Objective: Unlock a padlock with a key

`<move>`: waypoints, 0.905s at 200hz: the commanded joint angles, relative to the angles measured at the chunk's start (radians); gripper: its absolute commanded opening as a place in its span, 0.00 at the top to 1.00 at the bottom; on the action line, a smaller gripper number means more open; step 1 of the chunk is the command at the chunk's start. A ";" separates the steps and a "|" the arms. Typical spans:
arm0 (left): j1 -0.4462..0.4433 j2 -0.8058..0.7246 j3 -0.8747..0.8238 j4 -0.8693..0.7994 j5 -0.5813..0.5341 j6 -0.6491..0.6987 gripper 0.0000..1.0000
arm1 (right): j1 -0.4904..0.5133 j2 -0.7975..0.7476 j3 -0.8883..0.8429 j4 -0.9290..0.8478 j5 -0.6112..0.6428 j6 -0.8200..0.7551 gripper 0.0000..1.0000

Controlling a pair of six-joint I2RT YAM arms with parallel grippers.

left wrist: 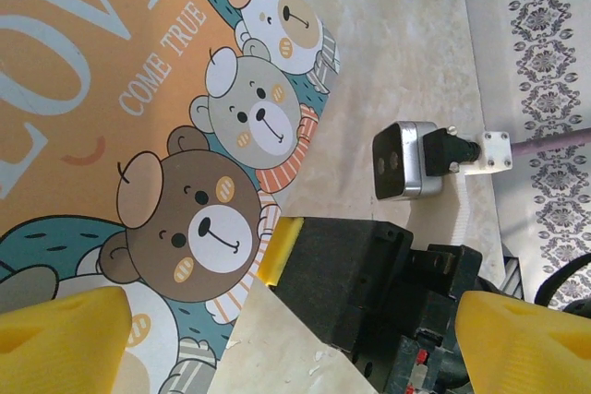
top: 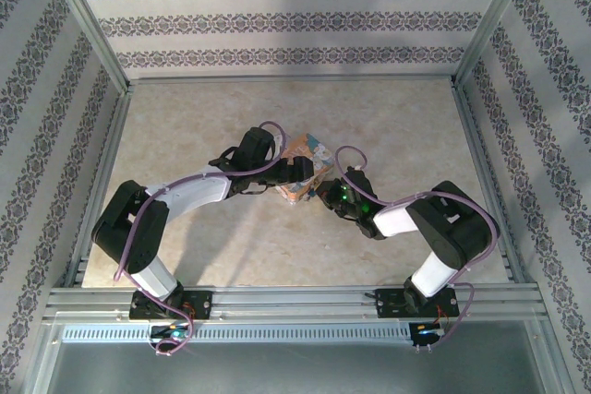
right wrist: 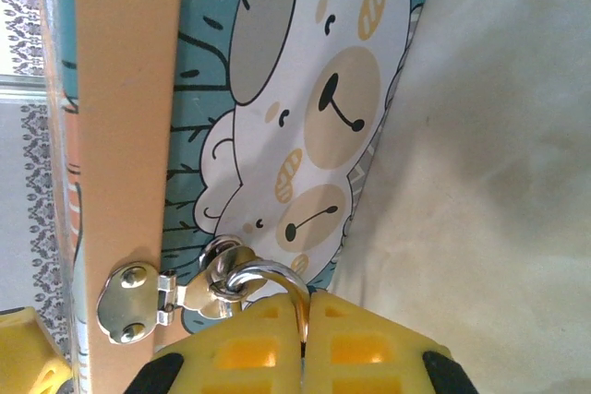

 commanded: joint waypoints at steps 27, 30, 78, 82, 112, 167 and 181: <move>0.026 -0.009 -0.048 -0.104 -0.072 0.016 0.09 | -0.014 -0.029 -0.024 -0.020 0.038 0.006 1.00; 0.027 -0.011 -0.050 -0.107 -0.077 0.017 0.09 | -0.014 -0.029 -0.023 -0.020 0.038 0.008 1.00; 0.044 -0.028 -0.108 -0.106 -0.091 0.007 0.08 | -0.019 -0.026 0.000 -0.031 0.057 0.028 1.00; 0.045 -0.030 -0.113 -0.103 -0.093 0.005 0.08 | -0.019 -0.027 0.001 -0.033 0.062 0.029 1.00; 0.069 -0.046 -0.137 -0.098 -0.103 -0.001 0.08 | -0.021 -0.035 -0.005 -0.039 0.094 0.044 1.00; 0.089 -0.048 -0.135 -0.095 -0.099 0.005 0.08 | -0.033 -0.065 -0.011 -0.043 0.103 0.063 1.00; 0.090 -0.047 -0.135 -0.093 -0.098 0.005 0.08 | -0.033 -0.072 -0.015 -0.055 0.111 0.063 1.00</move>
